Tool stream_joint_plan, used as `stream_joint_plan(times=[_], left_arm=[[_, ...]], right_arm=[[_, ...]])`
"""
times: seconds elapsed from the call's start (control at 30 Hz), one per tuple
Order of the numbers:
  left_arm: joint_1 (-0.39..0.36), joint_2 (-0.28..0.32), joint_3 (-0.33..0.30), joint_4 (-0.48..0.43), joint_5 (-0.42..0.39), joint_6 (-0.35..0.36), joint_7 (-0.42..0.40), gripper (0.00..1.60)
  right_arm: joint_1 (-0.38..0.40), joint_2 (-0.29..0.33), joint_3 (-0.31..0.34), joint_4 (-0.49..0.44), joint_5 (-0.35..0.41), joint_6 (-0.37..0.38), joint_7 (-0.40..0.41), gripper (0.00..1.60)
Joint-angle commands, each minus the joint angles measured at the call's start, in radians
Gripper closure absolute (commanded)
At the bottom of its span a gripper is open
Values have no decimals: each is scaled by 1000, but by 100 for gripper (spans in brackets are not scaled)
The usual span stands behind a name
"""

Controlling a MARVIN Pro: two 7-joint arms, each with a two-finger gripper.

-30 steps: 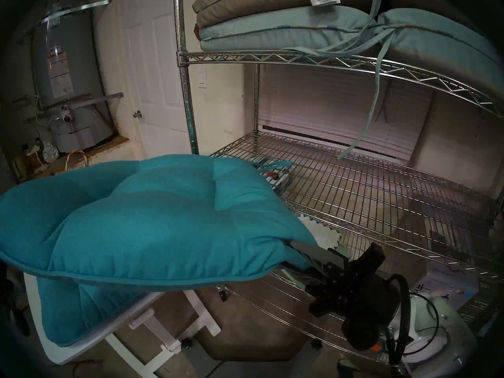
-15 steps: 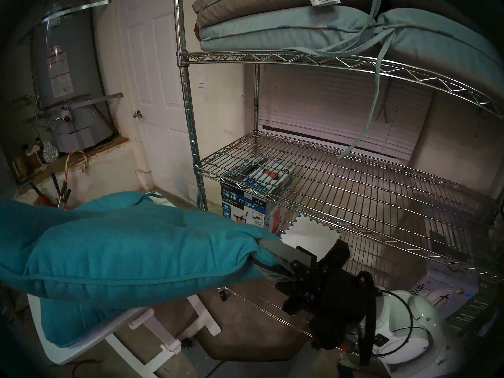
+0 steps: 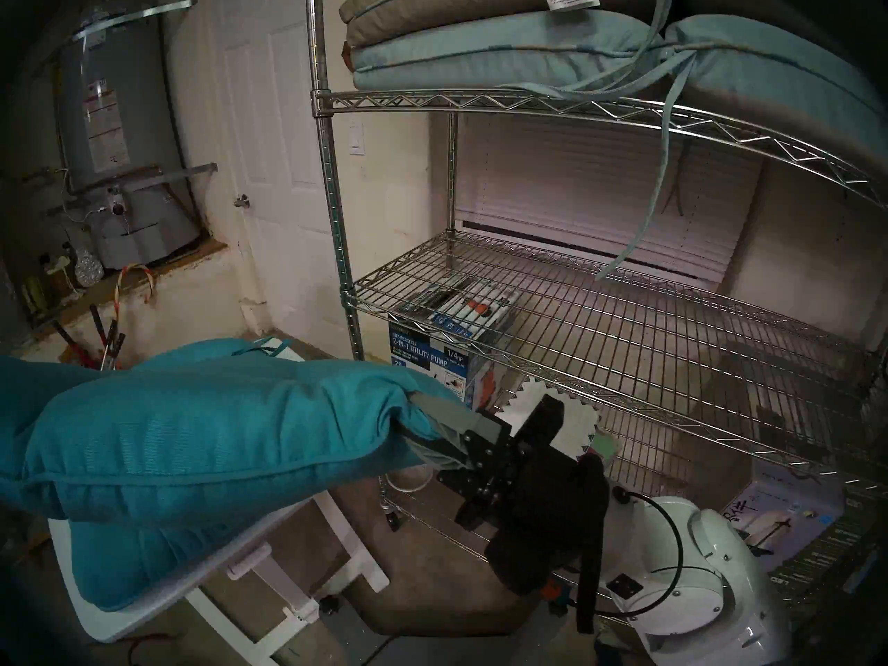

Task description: Take cushion off the shelf

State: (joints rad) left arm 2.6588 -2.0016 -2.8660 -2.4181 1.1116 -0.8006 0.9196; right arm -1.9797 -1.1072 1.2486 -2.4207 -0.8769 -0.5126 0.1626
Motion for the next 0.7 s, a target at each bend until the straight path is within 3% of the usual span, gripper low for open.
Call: stream_joint_plan(times=[0.0, 0.33, 0.67], left_arm=[[6, -5, -14, -25, -66, -5, 29, 160], [-20, 30, -14, -25, -128, 98, -117, 160], [-72, 109, -4, 12, -163, 192, -281, 160]], right_arm=[[120, -85, -94, -23, -27, 44, 52, 160], [223, -137, -221, -2, -68, 108, 144, 160], [288, -110, -310, 55, -61, 169, 144, 160]])
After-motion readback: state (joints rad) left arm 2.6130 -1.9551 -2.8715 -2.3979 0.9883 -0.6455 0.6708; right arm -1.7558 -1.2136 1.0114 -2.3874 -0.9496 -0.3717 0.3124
